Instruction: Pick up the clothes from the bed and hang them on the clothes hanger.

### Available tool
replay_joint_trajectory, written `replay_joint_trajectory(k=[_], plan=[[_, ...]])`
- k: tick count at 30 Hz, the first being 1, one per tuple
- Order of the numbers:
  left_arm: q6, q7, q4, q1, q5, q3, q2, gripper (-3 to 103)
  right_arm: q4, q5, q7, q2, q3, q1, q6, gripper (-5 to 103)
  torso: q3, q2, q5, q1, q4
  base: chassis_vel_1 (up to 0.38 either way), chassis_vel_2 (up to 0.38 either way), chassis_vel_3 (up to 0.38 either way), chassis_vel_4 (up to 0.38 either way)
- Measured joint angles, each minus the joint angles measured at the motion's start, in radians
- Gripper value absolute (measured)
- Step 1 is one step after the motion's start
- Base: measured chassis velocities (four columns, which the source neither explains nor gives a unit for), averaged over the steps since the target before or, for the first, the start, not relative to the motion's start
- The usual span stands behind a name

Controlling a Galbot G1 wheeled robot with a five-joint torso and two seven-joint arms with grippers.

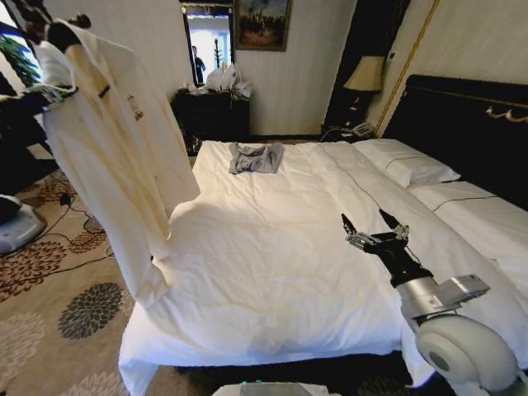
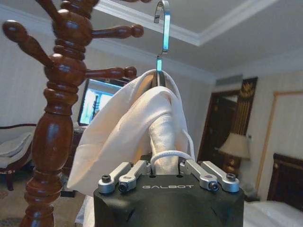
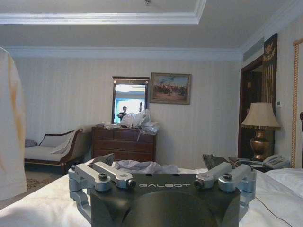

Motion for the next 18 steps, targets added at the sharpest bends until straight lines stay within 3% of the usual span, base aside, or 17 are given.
replay_joint_trajectory(k=[6,9,12,15,18], plan=[[-0.012,0.048,0.025,0.006,0.050,0.040,0.000,20,0.000,0.002,0.000,0.004,0.011,-0.011,0.000,100,0.000,0.000,0.0009,0.000,-0.0003,0.000,0.000,0.000,0.000],[-0.015,0.048,0.024,-0.017,0.088,0.080,-0.059,20,0.000,0.007,0.000,0.003,0.025,-0.019,0.000,100,0.000,0.000,0.0002,0.000,-0.0001,0.000,0.000,0.000,0.000],[-0.022,0.043,0.003,-0.060,0.165,0.134,-0.186,20,-0.001,0.011,0.000,-0.003,0.040,-0.030,-0.003,100,0.000,0.000,-0.0004,0.000,0.0003,0.000,0.000,0.000,0.000],[-0.037,0.049,-0.010,-0.075,0.187,0.152,-0.239,20,-0.001,0.013,0.001,-0.004,0.043,-0.031,-0.006,100,0.000,0.000,0.0000,0.000,0.0001,0.000,0.000,0.000,0.000],[-0.063,0.068,-0.030,-0.167,0.240,0.262,-0.372,20,-0.001,0.017,0.001,0.005,0.045,-0.035,-0.014,100,0.000,0.000,0.0009,0.000,0.0006,0.000,0.000,0.000,0.000]])
